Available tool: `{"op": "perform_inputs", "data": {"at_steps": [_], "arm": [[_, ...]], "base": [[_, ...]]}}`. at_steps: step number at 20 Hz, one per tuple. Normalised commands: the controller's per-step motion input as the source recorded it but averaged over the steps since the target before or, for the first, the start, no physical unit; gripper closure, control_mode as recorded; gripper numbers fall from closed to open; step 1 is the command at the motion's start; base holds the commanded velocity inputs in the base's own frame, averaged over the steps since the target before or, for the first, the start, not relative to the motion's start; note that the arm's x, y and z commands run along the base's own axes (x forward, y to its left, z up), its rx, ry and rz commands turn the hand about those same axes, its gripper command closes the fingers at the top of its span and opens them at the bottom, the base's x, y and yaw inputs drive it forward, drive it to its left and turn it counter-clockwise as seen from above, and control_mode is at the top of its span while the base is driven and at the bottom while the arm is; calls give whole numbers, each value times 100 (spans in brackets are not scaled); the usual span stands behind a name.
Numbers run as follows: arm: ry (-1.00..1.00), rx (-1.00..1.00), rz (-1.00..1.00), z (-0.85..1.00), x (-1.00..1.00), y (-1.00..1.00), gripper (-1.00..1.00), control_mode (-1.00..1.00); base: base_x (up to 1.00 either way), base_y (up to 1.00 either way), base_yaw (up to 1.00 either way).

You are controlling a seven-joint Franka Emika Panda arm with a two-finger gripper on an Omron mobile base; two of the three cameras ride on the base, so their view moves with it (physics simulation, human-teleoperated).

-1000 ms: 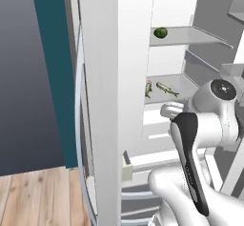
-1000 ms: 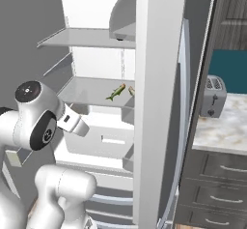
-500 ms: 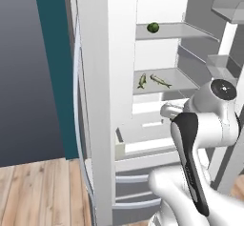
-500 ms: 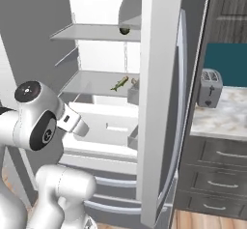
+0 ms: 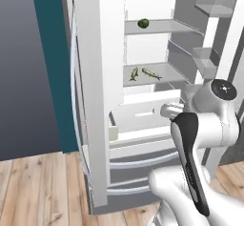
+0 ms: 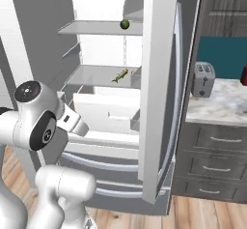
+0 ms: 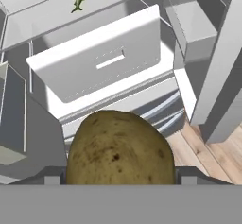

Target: Gather the potato and avocado from the fridge and place them on a tray on the dining counter. Then gather the fishs from the fridge and place them on the other tray.

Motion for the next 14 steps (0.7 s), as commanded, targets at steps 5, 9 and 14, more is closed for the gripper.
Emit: {"op": "perform_inputs", "data": {"at_steps": [5,9,14], "arm": [[0,0,0,0,0,0,100,100],[0,0,0,0,0,0,100,100],[0,0,0,0,0,0,100,100]], "base": [[-41,38,-20],[-39,46,-27],[-53,24,-35]]}}
